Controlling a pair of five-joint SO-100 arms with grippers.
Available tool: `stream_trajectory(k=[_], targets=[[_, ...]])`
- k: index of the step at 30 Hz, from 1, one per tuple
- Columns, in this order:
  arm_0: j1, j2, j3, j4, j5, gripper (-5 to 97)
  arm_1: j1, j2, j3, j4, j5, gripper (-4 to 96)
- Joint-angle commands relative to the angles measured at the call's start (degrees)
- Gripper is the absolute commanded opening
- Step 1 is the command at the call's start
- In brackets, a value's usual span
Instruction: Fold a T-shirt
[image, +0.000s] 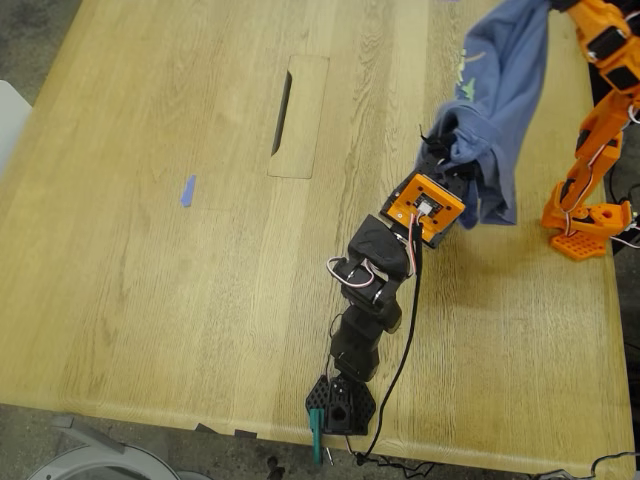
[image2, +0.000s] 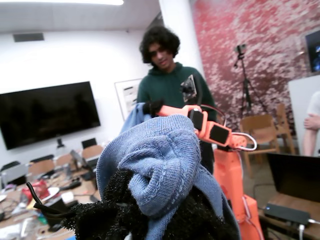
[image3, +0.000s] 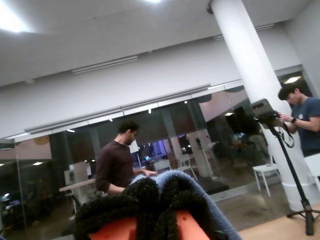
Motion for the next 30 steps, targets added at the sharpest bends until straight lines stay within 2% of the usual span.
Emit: stream_trajectory(k=[1,11,19,27,30], targets=[[3.4,3.1,-2.5,-3.7,0.3,0,-0.7,2.0,-0.9,-0.8,-0.7,0.0],[13.0,0.3,-2.5,-1.8,-0.3,0,-1.5,6.5,-0.8,5.2,-0.6,0.0],[14.9,-2.2,-2.6,3.8,-5.4,0,-2.6,7.7,0.4,11.3,0.2,0.0],[11.2,-1.3,-2.6,19.2,-10.6,0,-5.2,5.8,-0.7,16.4,0.6,0.0],[9.3,-1.1,-2.6,25.7,-11.3,0,-6.4,4.6,-0.8,17.8,0.9,0.0]])
